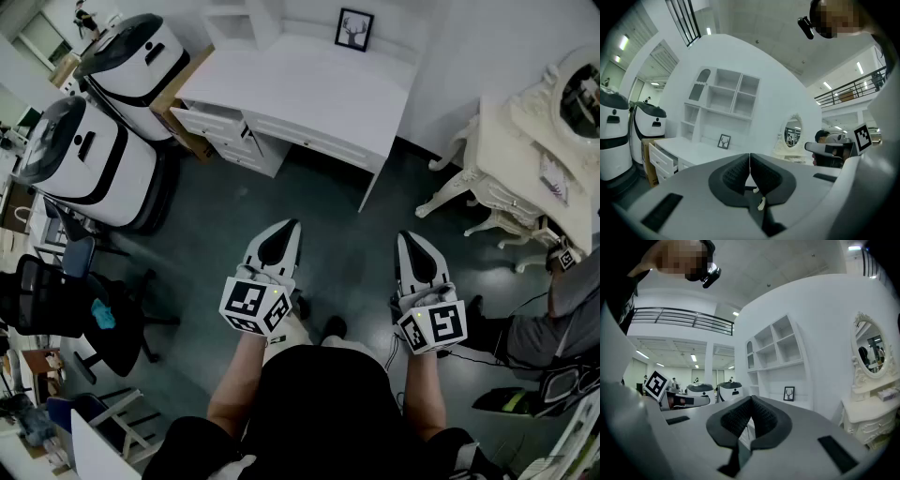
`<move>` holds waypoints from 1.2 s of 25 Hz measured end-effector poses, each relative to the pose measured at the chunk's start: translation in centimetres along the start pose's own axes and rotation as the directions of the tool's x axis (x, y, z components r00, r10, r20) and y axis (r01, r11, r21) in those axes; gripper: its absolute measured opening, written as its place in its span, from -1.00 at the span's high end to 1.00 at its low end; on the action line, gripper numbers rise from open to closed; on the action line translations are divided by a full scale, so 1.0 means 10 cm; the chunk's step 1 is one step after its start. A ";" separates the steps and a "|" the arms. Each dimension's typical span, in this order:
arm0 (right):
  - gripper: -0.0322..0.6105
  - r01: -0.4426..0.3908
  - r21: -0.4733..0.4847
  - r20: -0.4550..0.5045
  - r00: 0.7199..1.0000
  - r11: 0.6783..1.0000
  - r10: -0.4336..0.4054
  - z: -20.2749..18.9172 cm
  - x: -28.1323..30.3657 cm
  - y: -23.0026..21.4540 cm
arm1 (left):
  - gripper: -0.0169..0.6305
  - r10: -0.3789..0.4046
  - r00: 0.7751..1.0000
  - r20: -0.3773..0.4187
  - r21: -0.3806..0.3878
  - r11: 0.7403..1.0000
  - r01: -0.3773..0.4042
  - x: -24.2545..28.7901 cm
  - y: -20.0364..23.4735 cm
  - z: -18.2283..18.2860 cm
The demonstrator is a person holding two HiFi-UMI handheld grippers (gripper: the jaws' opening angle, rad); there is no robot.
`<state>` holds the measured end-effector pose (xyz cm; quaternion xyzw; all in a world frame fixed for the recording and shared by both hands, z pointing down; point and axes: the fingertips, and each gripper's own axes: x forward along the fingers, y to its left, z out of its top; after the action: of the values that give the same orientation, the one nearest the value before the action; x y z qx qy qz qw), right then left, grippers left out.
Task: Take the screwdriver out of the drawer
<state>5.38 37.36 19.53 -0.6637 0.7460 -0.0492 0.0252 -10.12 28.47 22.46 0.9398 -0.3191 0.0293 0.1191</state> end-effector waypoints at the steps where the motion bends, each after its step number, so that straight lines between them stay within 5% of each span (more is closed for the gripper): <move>1: 0.86 -0.004 -0.004 0.002 1.000 1.000 0.004 0.01 -0.06 0.05 | 0.87 -0.004 1.000 0.003 0.004 1.000 0.004 -0.08 -0.06 0.01; 19: 0.85 -0.047 0.040 0.011 0.999 0.998 0.046 -0.06 -0.65 0.29 | 0.87 -0.021 1.000 -0.014 0.043 0.999 0.021 -0.52 -0.68 -0.12; 30: 0.85 -0.035 0.064 -0.044 0.998 0.997 0.038 -0.27 -0.44 0.15 | 0.87 -0.021 0.997 -0.077 0.041 0.999 0.024 -0.28 -0.55 -0.36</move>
<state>4.09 42.02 21.94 -0.6476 0.7563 -0.0875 0.0303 -8.93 35.20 24.47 0.9437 -0.3031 0.0707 0.1120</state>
